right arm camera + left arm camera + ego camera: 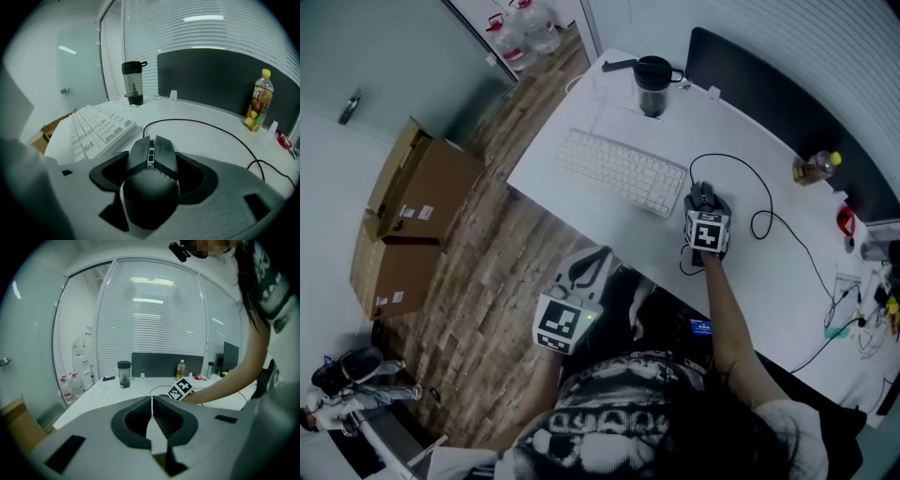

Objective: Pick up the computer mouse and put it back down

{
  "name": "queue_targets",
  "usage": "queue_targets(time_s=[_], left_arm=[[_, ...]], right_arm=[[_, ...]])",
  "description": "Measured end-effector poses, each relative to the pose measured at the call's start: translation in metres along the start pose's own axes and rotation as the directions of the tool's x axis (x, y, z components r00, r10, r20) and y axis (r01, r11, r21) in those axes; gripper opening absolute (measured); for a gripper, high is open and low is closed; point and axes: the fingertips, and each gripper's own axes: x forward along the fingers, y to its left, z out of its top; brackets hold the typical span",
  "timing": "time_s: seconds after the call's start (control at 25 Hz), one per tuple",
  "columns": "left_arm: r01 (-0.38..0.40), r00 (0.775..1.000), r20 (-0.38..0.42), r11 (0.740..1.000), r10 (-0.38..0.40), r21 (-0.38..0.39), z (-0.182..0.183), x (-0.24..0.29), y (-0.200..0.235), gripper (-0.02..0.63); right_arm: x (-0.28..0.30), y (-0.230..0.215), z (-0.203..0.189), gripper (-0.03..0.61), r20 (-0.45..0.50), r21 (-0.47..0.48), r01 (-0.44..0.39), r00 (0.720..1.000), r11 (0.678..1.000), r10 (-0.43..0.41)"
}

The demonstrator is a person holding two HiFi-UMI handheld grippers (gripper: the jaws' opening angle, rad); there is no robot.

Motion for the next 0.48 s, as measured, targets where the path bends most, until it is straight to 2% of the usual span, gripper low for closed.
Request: queue_targets(time_s=[0.24,0.48], left_arm=[[0.060,0.998,0.032,0.998,-0.061,0.034,0.015,0.007,0.024,0.009],[0.110,0.994,0.019,0.993,-0.111,0.046,0.014,0.011,0.041,0.009]], right_arm=[[-0.001,-0.002,-0.002,0.301,-0.013,0.012,-0.016,1.000,1.000,0.016],[-0.007,-0.002,-0.001,0.298,-0.009,0.016,0.003,1.000,1.000,-0.003]])
